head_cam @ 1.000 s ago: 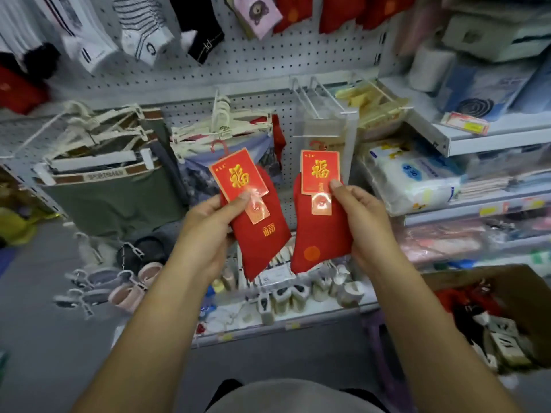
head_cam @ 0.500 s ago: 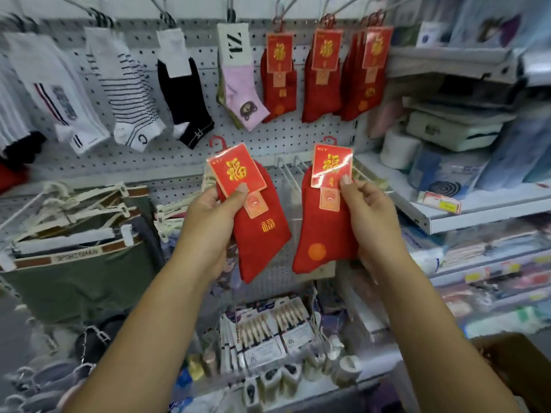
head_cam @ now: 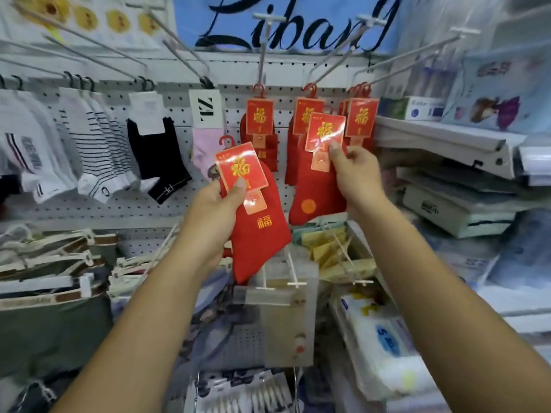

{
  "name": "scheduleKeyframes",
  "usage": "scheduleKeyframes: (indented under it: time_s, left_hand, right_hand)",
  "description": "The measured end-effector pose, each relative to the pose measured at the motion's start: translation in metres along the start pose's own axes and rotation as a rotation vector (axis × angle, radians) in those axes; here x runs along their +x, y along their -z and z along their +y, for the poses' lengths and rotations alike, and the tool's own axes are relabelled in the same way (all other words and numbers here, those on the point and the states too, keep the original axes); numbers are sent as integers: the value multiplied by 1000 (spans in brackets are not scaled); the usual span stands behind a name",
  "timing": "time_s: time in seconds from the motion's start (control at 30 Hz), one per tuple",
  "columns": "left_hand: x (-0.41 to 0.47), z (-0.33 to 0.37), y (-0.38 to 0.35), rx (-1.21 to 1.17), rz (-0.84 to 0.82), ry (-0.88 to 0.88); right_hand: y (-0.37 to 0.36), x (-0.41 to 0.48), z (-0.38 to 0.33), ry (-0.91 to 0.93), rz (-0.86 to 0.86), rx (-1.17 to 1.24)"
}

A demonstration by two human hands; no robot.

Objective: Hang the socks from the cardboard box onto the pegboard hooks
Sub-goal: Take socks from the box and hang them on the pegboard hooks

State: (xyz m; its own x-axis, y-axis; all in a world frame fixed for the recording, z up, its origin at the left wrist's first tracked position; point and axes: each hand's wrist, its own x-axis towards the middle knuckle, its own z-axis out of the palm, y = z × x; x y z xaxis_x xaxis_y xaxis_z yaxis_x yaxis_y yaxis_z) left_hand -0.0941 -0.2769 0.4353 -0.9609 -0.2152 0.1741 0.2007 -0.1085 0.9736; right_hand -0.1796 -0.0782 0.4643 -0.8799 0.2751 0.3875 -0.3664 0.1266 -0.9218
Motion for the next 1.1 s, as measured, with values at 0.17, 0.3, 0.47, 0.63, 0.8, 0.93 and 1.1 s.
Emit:
scheduleKeyframes:
  time_s: [0.17,0.3,0.47,0.63,0.8,0.93,1.1]
  left_hand:
    - [13,1,-10,39,25,-29]
    - [22,2,-8,60,31,-51]
    - [38,7,-9,84,13,-72]
    - [52,12,-16,123,-27,-107]
    - [61,15,-22,166,-43,-147]
    - [66,22,-27,216,-52,-169]
    - [66,31,-22,249,-80,-148]
  right_hand:
    - [-16,58,-9,17,-38,25]
    - [-28,75,-8,55,-88,-24]
    - [-31,81,7,34,-101,-45]
    - [-25,81,12,28,-26,-52]
    - [-22,40,9,313,130,-114]
    - [-32,20,-13,273,-315,-15]
    - [-45,27,-21,249,-464,51]
